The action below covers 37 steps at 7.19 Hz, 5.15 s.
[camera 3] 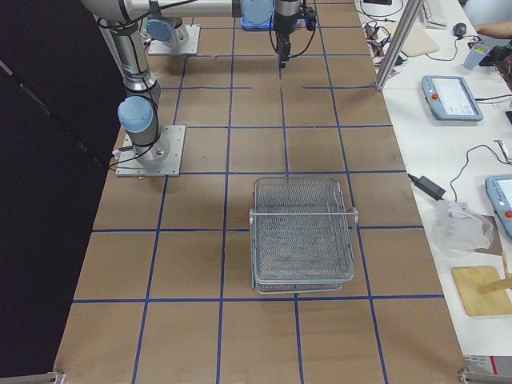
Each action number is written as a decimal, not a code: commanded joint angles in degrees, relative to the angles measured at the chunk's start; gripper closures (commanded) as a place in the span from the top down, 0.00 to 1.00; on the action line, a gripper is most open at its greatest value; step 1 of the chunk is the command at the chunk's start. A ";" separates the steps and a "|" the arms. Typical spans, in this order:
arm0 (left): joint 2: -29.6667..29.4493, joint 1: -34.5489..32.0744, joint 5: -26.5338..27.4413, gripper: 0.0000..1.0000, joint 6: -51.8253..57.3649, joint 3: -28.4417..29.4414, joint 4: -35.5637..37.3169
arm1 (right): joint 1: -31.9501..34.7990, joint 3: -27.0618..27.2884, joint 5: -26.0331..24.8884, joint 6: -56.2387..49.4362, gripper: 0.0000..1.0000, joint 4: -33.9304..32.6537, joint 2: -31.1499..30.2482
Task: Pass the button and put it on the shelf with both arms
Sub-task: 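Move the left gripper down toward the red push button in the blue tray, then close the left gripper on the black base of the red push button, then lift the red push button out of the tray with the left gripper, then carry the button toward the table center with the left gripper while the right gripper approaches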
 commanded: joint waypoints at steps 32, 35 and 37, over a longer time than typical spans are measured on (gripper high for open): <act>-13.67 11.20 -11.35 0.00 80.44 -13.67 35.92 | -1.08 -1.81 8.43 -34.69 1.00 2.83 -4.83; -11.48 -3.33 -14.90 0.00 80.30 -9.81 31.56 | -4.15 -1.28 14.74 -56.91 1.00 3.18 -4.83; -9.99 -9.56 -20.47 0.00 76.36 -7.79 29.26 | -8.00 0.12 15.38 -73.02 1.00 3.53 -4.57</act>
